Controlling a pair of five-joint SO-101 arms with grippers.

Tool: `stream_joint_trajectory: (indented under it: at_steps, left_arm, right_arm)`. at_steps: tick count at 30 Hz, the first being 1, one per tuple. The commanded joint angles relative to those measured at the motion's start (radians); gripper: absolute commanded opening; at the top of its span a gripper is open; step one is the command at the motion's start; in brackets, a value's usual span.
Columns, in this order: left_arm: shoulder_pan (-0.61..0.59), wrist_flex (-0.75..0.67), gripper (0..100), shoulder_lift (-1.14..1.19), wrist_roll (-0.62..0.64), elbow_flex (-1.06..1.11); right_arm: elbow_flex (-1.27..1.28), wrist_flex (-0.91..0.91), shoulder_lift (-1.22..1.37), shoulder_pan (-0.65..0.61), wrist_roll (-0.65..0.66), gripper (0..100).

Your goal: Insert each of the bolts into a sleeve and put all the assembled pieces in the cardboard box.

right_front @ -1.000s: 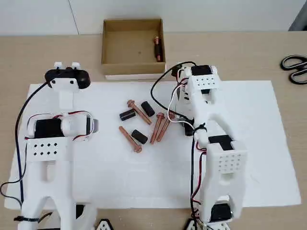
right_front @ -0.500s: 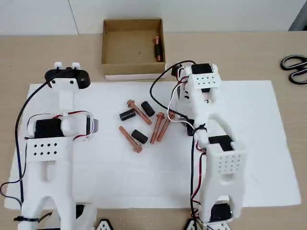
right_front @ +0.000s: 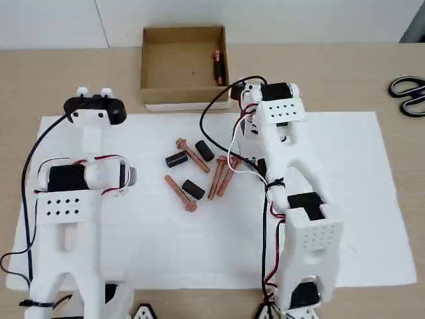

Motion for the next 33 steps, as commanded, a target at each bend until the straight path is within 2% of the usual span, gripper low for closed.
stream_joint_trajectory:
  at_steps: [1, 10, 16, 23, 27, 33]
  left_arm:
    - [0.005, 0.015, 19, -0.008, -0.009, -0.010]
    - [0.005, 0.017, 19, -0.008, -0.009, -0.010]
    - [0.005, 0.017, 19, -0.008, -0.009, -0.010]
    - [0.005, 0.017, 19, -0.008, -0.009, -0.008]
    - [0.005, 0.014, 19, -0.008, -0.009, -0.013]
    - [0.058, 0.048, 19, -0.008, -0.009, -0.065]
  right_arm:
    - [-0.003, -0.008, 0.008, -0.001, 0.008, 17.3]
    - [-0.008, -0.070, 0.094, 0.019, 0.051, 17.1]
    - [-0.008, -0.113, 0.142, 0.053, 0.064, 9.8]
    - [-0.008, -0.120, 0.171, 0.065, 0.084, 9.1]
    - [-0.014, -0.113, 0.148, 0.062, 0.086, 0.6]
    - [-0.044, 0.008, -0.081, 0.056, 0.087, 0.3]
